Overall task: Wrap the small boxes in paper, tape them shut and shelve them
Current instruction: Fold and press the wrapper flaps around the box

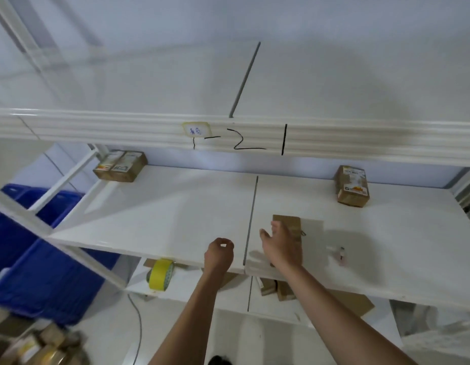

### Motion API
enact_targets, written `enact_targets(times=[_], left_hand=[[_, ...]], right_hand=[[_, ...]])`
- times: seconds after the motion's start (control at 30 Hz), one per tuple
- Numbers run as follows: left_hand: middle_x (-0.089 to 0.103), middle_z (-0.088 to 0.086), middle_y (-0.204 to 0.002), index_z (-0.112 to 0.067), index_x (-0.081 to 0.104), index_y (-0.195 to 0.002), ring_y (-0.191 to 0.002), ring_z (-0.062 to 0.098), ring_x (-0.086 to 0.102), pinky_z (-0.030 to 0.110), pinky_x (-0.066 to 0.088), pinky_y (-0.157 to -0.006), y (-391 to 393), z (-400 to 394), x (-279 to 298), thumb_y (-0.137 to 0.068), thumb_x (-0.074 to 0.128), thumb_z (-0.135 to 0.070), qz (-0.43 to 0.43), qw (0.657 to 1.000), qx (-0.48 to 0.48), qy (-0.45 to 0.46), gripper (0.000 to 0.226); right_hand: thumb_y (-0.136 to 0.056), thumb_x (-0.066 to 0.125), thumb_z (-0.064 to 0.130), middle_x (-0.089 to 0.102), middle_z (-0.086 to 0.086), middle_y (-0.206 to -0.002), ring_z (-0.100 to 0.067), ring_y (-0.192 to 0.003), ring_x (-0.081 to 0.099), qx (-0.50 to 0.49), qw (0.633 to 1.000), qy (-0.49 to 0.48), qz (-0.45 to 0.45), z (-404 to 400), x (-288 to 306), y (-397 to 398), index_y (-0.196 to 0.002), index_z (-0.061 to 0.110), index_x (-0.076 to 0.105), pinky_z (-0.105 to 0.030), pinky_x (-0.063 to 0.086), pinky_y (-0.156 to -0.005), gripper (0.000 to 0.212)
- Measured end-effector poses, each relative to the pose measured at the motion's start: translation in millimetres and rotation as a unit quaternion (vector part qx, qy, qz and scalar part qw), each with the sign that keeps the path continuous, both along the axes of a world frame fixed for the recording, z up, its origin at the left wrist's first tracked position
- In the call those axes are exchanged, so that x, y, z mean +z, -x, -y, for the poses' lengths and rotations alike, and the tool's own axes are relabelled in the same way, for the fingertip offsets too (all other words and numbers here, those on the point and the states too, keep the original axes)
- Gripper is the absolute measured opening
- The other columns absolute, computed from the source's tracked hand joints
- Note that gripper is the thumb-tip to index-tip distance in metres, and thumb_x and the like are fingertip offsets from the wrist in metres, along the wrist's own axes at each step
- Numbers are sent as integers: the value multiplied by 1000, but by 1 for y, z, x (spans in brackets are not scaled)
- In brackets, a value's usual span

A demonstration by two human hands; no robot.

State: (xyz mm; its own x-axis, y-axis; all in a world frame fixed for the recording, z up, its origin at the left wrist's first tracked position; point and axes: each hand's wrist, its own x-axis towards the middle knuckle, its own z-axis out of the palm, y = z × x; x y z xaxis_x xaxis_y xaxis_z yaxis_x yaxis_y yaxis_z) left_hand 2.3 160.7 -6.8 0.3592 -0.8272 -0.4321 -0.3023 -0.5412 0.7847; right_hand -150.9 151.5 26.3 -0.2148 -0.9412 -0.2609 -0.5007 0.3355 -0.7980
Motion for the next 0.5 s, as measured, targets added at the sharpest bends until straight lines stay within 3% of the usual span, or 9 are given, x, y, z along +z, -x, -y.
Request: enact_targets(times=[0.1,0.23,0.3,0.37,0.43,0.47,0.5], left_hand=[[69,6,-104,-17,68,-115,-76,19,61,29,50,-72,-29,-13,-1,-98,53,-22,-11,999,30,5,23],[72,8,-95,-16,68,-111,-82,26,66,33,52,-71,-77,-27,-6,-95,53,-20,-38,998,46,10,22],[68,2,-81,-15,66,-110,-68,18,61,26,45,-58,-108,-32,-6,-95,53,-18,-38,997,60,16,20],[62,-2,-80,-16,62,-111,-67,12,57,26,42,-59,-143,-39,-6,-94,55,-15,-25,996,86,30,18],[62,1,-85,-17,57,-113,-79,17,60,31,48,-73,-177,-41,-13,-91,59,-15,-8,994,104,36,23],[63,3,-84,-18,55,-113,-87,21,61,35,51,-81,-193,-40,-18,-89,60,-16,-5,995,97,29,24],[63,2,-81,-21,52,-111,-92,23,61,36,52,-84,-206,-40,-21,-88,60,-17,-11,996,84,16,24]], right_hand=[[-101,57,34,53,-7,-145,-23,-126,56,22,999,-20,18,-8,-2,-36,-142,13,46,-27,42,-92,47],[-101,57,34,53,-8,-146,-24,-131,53,42,998,-43,21,-19,-11,-91,-142,11,47,-31,42,-103,48],[-101,55,35,52,-8,-146,-24,-133,50,58,996,-60,11,-24,-17,-122,-142,10,47,-31,40,-106,49],[-101,53,36,53,-8,-145,-25,-133,50,66,995,-79,6,-27,-22,-155,-141,8,49,-31,40,-105,49],[-101,53,36,61,-4,-128,-25,-122,56,78,992,-95,8,-29,-27,-187,-128,12,59,-30,42,-97,36],[-100,52,35,63,-1,-105,-25,-106,59,82,992,-99,4,-29,-31,-200,-106,18,65,-29,41,-86,22],[-99,52,34,55,1,-84,-22,-86,54,75,992,-104,12,-28,-34,-213,-83,20,59,-29,37,-73,23]])
